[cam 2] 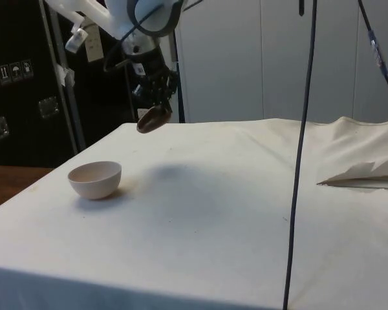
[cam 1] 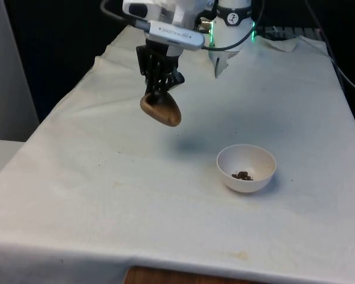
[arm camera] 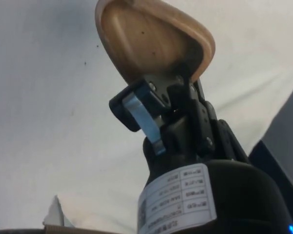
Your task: Pour the coffee beans from the cup into the bowl.
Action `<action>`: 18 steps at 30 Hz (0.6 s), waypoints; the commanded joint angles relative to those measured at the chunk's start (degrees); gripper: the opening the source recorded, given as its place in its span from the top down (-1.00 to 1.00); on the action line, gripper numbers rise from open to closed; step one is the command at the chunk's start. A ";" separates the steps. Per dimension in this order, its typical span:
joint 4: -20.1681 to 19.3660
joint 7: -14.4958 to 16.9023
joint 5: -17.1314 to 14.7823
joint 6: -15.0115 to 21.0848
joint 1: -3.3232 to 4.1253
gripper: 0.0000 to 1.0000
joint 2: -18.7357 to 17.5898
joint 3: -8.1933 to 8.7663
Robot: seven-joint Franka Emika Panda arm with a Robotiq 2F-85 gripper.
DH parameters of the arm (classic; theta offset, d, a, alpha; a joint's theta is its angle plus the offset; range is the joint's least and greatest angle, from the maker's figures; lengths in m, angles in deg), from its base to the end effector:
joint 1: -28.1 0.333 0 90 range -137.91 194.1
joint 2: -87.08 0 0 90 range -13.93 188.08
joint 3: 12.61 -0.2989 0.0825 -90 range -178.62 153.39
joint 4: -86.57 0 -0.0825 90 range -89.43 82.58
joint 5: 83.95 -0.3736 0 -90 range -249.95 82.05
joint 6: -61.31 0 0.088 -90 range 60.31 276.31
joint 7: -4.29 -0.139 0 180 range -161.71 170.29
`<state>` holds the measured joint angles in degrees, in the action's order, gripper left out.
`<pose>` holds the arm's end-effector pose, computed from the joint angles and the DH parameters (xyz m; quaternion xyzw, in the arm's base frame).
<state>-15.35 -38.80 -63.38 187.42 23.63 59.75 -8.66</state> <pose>0.6253 -0.1118 0.2489 0.9322 -0.3249 0.0204 0.1581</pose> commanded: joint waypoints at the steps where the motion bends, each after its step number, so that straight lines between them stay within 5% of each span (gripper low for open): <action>1: -0.34 0.86 -0.74 1.60 -0.57 1.00 -0.40 -0.23; 7: -1.38 3.32 -1.43 5.04 -0.46 1.00 -1.83 0.86; 8: -1.03 2.81 -1.03 4.13 0.00 1.00 -1.95 1.32; 9: -1.49 3.67 -1.49 5.50 -0.52 1.00 -2.06 0.97; 17: -2.35 6.88 -2.58 9.80 -0.57 1.00 -3.78 1.95; 18: -2.12 6.02 -1.83 8.94 0.00 1.00 -3.84 2.52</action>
<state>-17.47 -32.78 -65.21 196.36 23.63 55.91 -6.14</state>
